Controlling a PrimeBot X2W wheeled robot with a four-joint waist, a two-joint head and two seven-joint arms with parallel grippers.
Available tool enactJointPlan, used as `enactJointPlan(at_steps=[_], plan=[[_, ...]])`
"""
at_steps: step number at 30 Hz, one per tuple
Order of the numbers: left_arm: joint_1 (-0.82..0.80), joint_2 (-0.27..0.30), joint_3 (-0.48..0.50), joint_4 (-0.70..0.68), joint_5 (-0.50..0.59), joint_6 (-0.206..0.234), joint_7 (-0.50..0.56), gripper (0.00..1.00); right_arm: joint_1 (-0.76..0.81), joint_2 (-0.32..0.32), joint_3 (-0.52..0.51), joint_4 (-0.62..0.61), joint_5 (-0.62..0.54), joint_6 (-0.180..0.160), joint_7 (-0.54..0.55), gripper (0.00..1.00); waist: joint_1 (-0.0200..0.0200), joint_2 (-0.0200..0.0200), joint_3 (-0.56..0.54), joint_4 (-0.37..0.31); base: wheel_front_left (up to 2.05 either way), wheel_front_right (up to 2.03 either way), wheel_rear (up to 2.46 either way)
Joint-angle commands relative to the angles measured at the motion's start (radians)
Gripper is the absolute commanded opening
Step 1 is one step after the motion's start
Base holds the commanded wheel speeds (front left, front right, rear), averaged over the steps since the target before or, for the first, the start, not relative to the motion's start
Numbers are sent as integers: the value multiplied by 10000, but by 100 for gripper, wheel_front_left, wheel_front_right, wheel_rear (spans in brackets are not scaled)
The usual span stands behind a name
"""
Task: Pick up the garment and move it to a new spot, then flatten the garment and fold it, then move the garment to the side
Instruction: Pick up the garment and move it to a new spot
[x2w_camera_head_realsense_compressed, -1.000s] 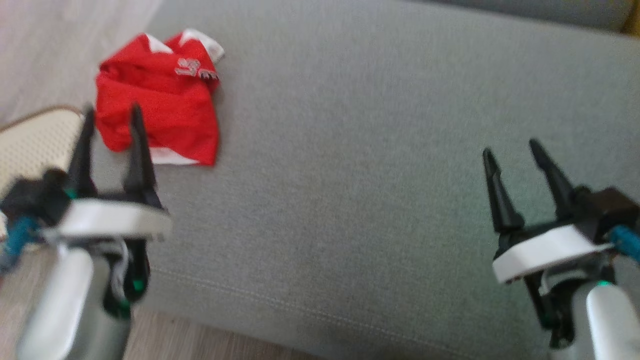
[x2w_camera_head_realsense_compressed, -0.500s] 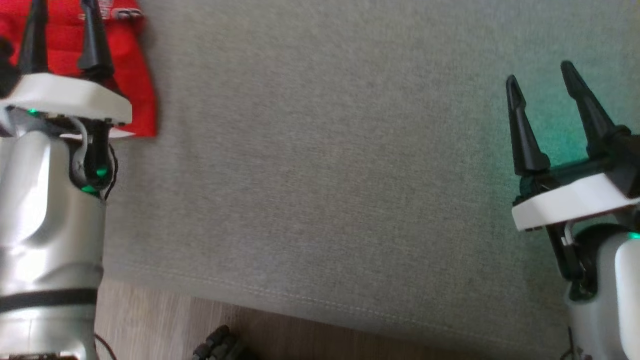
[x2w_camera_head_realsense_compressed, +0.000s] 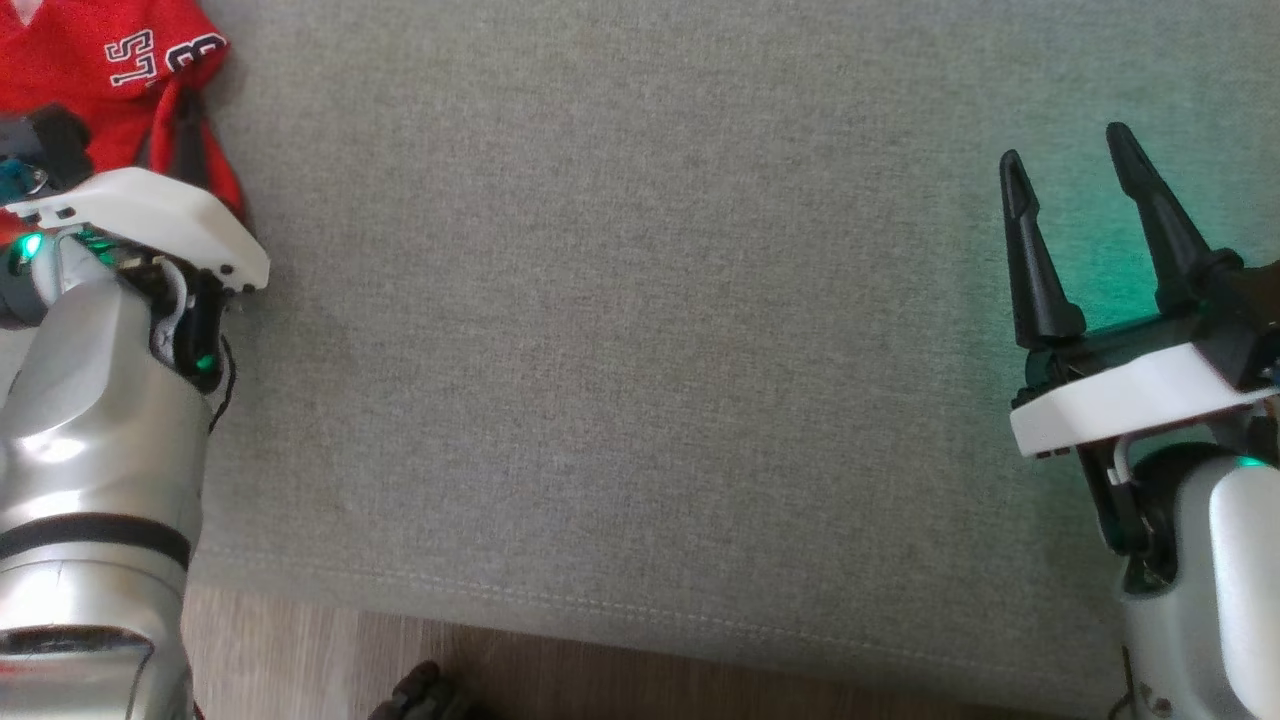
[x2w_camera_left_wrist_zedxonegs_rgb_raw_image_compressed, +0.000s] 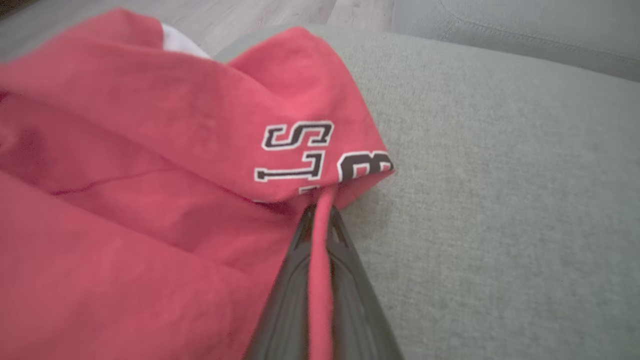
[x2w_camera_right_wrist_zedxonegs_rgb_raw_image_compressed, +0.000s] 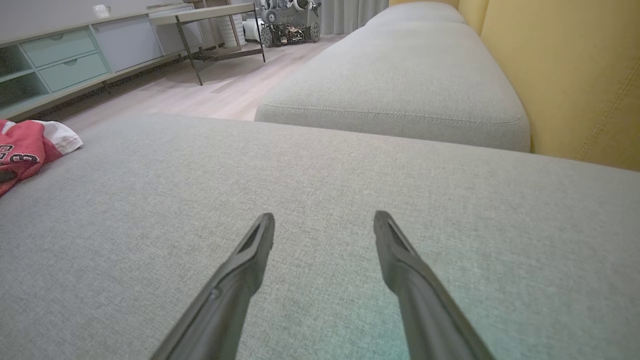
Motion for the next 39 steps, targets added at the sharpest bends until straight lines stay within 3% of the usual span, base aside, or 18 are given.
enactJointPlan(at_steps=[1,4,11,12,16,22,31,39], plan=[[-158,616,160,-80,25,-77,-160,0,-47,114,216,-250,107,-9,-164,100,-1,0,-234,-51,0,0,0],[-91,755,345,-583,50,-92,-238,0,12,175,147,-94,140,-9,-325,100,-1,0,-613,-92,0,0,0],[1641,768,1430,-4074,486,74,-248,0,317,330,11,265,259,-9,-634,100,-1,0,-1857,-175,0,0,0],[1641,768,1430,-4074,486,74,-248,0,317,330,11,265,259,-9,-634,100,-1,0,-1857,-175,0,0,0],[3290,542,1908,-6482,986,153,-249,0,664,425,-76,443,359,-9,-743,100,-1,0,-2748,-256,0,0,0],[5320,257,1980,-8652,1331,218,-249,0,1170,514,-249,575,504,-9,-824,100,-1,0,-3615,-393,0,0,0],[7624,-40,1770,-10906,1386,529,374,0,1748,578,-288,713,745,-9,-892,100,-1,0,-4444,-951,0,0,0],[7735,-220,978,-11790,1453,368,970,0,1766,589,-122,682,990,-9,-969,100,-1,0,-4339,-1998,0,0,0]])
